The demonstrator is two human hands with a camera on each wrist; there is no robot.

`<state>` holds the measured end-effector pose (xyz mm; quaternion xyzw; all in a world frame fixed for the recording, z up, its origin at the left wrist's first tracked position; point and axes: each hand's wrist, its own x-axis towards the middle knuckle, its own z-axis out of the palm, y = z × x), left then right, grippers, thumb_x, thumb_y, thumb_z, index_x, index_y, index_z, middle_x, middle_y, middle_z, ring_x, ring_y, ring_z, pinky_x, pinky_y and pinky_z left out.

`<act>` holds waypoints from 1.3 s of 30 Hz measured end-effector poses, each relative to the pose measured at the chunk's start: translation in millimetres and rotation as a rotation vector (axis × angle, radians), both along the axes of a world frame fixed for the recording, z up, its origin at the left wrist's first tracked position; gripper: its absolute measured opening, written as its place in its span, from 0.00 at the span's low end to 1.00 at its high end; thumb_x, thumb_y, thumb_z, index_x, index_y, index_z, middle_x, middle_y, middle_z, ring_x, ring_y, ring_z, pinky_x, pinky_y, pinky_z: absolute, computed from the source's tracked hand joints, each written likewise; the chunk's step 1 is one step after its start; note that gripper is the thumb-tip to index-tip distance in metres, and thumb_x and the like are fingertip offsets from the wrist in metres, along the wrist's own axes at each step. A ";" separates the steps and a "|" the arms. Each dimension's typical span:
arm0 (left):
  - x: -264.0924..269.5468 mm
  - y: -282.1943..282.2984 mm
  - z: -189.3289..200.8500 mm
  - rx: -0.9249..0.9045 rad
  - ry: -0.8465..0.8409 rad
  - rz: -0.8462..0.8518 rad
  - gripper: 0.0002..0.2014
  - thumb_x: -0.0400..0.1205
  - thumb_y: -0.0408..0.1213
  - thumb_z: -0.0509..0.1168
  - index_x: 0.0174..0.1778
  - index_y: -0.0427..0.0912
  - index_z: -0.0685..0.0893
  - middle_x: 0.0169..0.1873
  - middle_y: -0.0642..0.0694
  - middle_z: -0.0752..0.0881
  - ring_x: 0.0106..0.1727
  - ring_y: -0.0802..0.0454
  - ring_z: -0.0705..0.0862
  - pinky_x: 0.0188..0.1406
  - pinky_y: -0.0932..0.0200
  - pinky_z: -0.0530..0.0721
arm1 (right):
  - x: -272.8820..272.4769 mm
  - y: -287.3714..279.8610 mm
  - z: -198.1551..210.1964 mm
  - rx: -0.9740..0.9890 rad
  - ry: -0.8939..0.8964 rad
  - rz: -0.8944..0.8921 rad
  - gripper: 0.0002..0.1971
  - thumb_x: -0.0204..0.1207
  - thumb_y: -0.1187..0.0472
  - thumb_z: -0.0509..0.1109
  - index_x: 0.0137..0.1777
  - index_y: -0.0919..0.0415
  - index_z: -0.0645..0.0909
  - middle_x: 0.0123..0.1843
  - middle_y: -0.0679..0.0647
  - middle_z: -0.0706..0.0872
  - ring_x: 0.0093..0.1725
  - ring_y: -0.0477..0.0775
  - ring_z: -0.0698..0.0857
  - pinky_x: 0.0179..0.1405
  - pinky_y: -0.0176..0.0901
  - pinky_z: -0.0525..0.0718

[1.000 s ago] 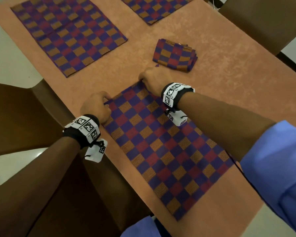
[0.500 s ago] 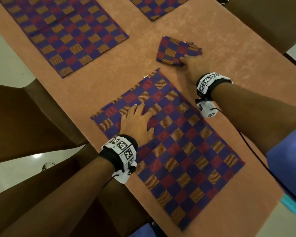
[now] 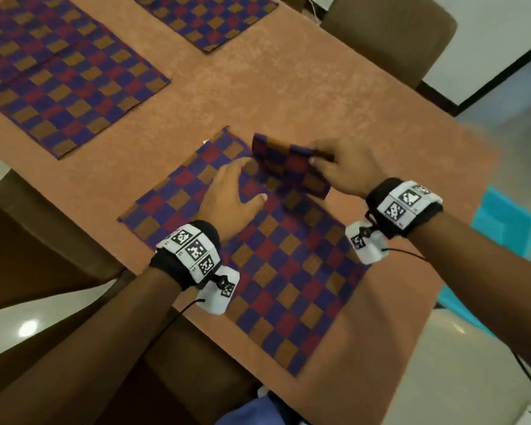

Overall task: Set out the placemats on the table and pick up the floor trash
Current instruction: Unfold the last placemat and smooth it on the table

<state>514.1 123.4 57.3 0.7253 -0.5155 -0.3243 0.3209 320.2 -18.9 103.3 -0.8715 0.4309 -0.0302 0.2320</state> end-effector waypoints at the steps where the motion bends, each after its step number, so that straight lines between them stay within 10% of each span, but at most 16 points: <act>1: -11.2 0.0 3.8 -0.016 0.059 0.008 0.32 0.77 0.46 0.72 0.76 0.50 0.68 0.71 0.49 0.73 0.69 0.50 0.76 0.64 0.53 0.78 | -8.9 10.3 0.9 0.041 -0.036 -0.024 0.12 0.77 0.56 0.63 0.55 0.51 0.86 0.43 0.53 0.89 0.44 0.58 0.85 0.43 0.52 0.83; 8: -105.9 27.4 16.6 -0.072 0.200 -0.137 0.31 0.72 0.49 0.75 0.70 0.52 0.72 0.63 0.53 0.72 0.62 0.54 0.80 0.49 0.54 0.85 | -47.1 65.9 5.7 0.227 -0.352 -0.195 0.16 0.78 0.59 0.70 0.66 0.48 0.82 0.45 0.44 0.90 0.44 0.43 0.89 0.50 0.48 0.87; 13: -151.5 40.8 23.1 -0.117 0.184 -0.024 0.24 0.74 0.46 0.71 0.65 0.52 0.75 0.57 0.54 0.77 0.55 0.56 0.82 0.48 0.47 0.88 | -80.8 86.4 15.3 0.382 -0.568 -0.238 0.13 0.76 0.60 0.74 0.61 0.54 0.85 0.43 0.55 0.92 0.42 0.57 0.91 0.42 0.58 0.90; 17: -178.3 45.9 38.2 -0.180 0.164 0.039 0.22 0.78 0.38 0.71 0.68 0.47 0.80 0.59 0.51 0.83 0.54 0.60 0.84 0.49 0.68 0.86 | -120.0 90.6 19.0 0.522 -0.713 -0.159 0.20 0.73 0.64 0.78 0.66 0.58 0.83 0.49 0.62 0.90 0.44 0.62 0.86 0.48 0.64 0.87; 27: -256.4 43.7 55.1 -0.178 0.156 0.071 0.09 0.79 0.47 0.66 0.49 0.59 0.90 0.45 0.53 0.92 0.50 0.53 0.90 0.54 0.40 0.86 | -221.4 65.5 25.4 0.472 -0.633 0.001 0.17 0.74 0.76 0.72 0.62 0.66 0.85 0.44 0.53 0.91 0.42 0.41 0.88 0.47 0.39 0.88; 29: -268.5 42.9 58.7 -0.164 0.090 0.079 0.08 0.81 0.45 0.64 0.46 0.58 0.90 0.40 0.54 0.92 0.44 0.52 0.90 0.47 0.41 0.87 | -240.1 59.6 30.4 0.444 -0.587 0.054 0.14 0.75 0.72 0.73 0.58 0.61 0.87 0.44 0.59 0.92 0.42 0.48 0.89 0.47 0.48 0.88; 33: -284.7 39.9 68.8 -0.138 -0.068 0.081 0.07 0.84 0.40 0.63 0.43 0.52 0.86 0.29 0.57 0.85 0.31 0.54 0.84 0.31 0.50 0.83 | -270.6 45.0 32.2 0.358 -0.414 0.135 0.11 0.77 0.64 0.72 0.57 0.54 0.88 0.39 0.48 0.91 0.33 0.36 0.84 0.34 0.28 0.79; 39: -304.0 25.5 89.8 -0.146 -0.257 -0.013 0.08 0.84 0.40 0.63 0.51 0.46 0.87 0.36 0.55 0.85 0.39 0.53 0.83 0.38 0.58 0.77 | -301.3 32.0 41.7 0.316 -0.325 0.165 0.14 0.74 0.69 0.69 0.56 0.57 0.87 0.41 0.45 0.89 0.34 0.31 0.82 0.33 0.20 0.75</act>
